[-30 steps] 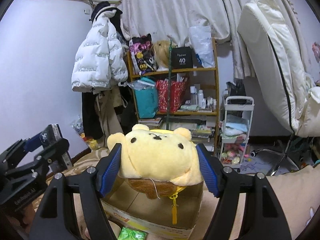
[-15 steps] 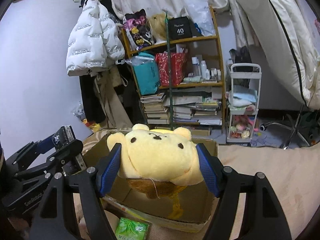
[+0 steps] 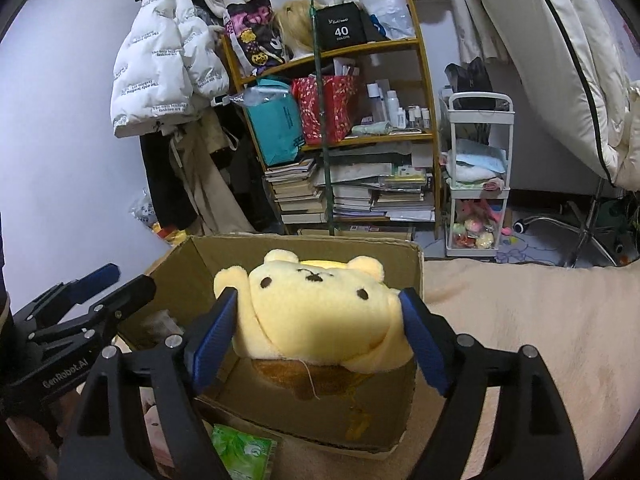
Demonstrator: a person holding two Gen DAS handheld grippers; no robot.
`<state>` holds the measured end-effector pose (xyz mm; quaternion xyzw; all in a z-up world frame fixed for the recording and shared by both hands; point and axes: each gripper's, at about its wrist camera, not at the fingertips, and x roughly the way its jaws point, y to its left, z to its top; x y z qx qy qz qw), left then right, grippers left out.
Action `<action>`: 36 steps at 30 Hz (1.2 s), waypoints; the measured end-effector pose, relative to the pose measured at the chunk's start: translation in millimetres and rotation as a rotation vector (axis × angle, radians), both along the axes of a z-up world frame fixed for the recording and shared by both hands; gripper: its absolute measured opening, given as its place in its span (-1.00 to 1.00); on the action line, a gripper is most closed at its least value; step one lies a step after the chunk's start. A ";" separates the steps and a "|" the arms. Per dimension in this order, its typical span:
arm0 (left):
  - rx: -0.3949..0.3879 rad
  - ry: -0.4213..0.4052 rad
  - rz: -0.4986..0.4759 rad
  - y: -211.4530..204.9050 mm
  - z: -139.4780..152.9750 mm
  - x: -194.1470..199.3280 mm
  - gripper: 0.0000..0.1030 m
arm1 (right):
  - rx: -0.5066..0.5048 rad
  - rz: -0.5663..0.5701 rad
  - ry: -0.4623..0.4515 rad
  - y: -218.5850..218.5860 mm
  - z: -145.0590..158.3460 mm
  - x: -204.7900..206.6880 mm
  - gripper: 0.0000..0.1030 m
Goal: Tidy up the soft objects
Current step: 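Open the left tool over the box while the right tool releases the yellow bear inside, then move both tools back down toward the remaining plush toys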
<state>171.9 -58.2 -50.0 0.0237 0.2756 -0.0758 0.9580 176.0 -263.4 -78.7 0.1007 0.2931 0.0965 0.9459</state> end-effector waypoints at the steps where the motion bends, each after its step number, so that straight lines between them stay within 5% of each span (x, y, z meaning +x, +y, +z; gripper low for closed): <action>1: 0.000 0.001 0.009 2.2 0.2 -0.1 0.46 | 0.001 0.001 0.000 -0.6 0.0 0.1 0.67; 11: 0.039 0.034 0.051 11.8 2.3 -5.6 0.82 | 0.007 0.019 0.014 -3.5 -1.1 -2.4 0.79; 14: 0.079 0.026 0.055 8.9 6.9 -10.9 0.83 | 0.000 0.014 0.003 -3.5 2.5 -5.8 0.96; 36: 0.094 0.041 0.089 20.3 38.8 -93.2 0.93 | -0.041 0.004 -0.036 -4.5 43.9 -66.1 1.00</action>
